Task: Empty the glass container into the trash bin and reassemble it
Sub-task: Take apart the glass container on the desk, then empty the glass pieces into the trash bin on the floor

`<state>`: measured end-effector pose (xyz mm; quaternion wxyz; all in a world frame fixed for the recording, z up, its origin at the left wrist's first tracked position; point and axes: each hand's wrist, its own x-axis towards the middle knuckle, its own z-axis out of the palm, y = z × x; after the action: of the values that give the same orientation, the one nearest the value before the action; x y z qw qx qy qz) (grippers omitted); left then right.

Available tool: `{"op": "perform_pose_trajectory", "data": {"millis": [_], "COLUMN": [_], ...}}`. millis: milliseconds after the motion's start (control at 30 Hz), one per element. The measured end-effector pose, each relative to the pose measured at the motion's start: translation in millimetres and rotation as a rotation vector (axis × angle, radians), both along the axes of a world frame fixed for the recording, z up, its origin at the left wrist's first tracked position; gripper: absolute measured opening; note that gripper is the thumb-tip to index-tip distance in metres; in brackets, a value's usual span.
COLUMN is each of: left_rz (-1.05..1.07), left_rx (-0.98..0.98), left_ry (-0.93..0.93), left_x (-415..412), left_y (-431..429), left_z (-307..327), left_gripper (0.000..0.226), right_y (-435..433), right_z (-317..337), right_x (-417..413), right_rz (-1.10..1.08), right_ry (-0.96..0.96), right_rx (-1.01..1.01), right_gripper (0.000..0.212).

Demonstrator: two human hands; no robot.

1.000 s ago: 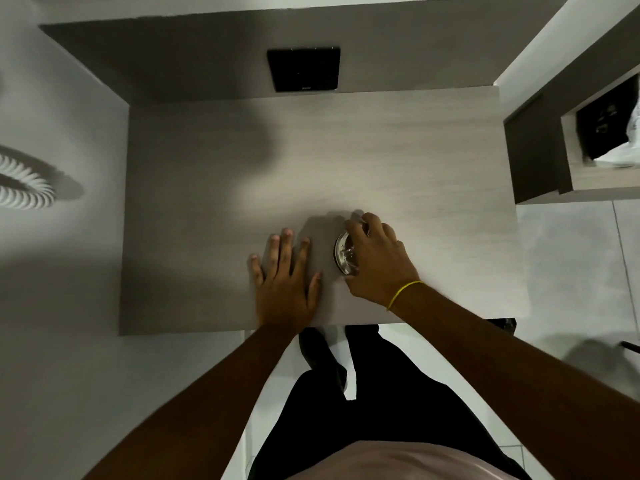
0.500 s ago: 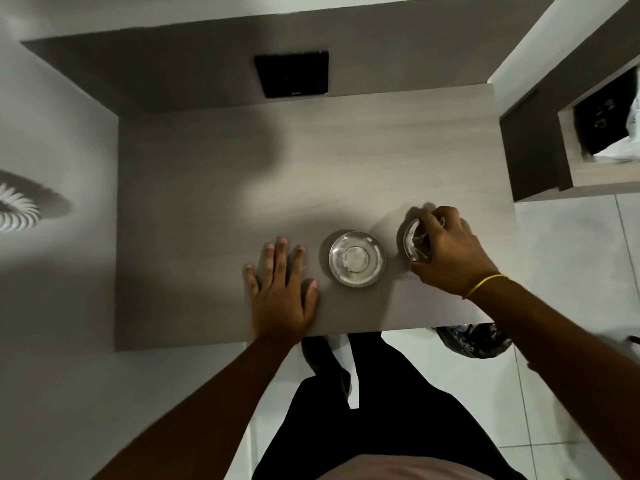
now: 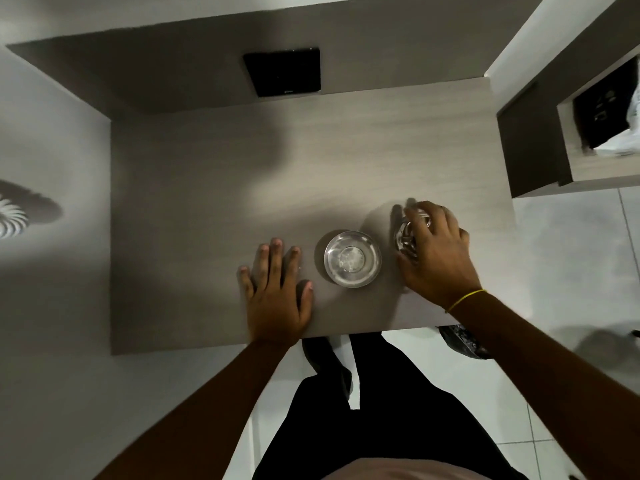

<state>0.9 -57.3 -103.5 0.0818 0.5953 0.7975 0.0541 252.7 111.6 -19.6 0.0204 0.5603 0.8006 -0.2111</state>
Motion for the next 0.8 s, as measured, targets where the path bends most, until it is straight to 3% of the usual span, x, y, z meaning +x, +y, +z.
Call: {"op": "perform_pose_trajectory", "data": {"millis": [133, 467, 567, 800], "left_rz": [0.004, 0.012, 0.020, 0.020], "left_rx": [0.007, -0.045, -0.055, -0.025], "left_ry": [0.014, 0.010, 0.003, -0.003], "left_x": [2, 0, 3, 15], "left_y": [1, 2, 3, 20], "left_z": [1, 6, 12, 15], "left_gripper": [0.071, 0.069, 0.070, 0.065], "right_y": [-6, 26, 32, 22], "right_z": [4, -7, 6, 27], "right_x": [-24, -53, -36, 96], "right_rz": [0.080, 0.172, -0.010, -0.557], "right_ry": [0.017, 0.133, 0.232, 0.546], "right_rx": [0.102, -0.188, -0.206, -0.183], "right_gripper": [0.052, 0.039, 0.030, 0.037]}}
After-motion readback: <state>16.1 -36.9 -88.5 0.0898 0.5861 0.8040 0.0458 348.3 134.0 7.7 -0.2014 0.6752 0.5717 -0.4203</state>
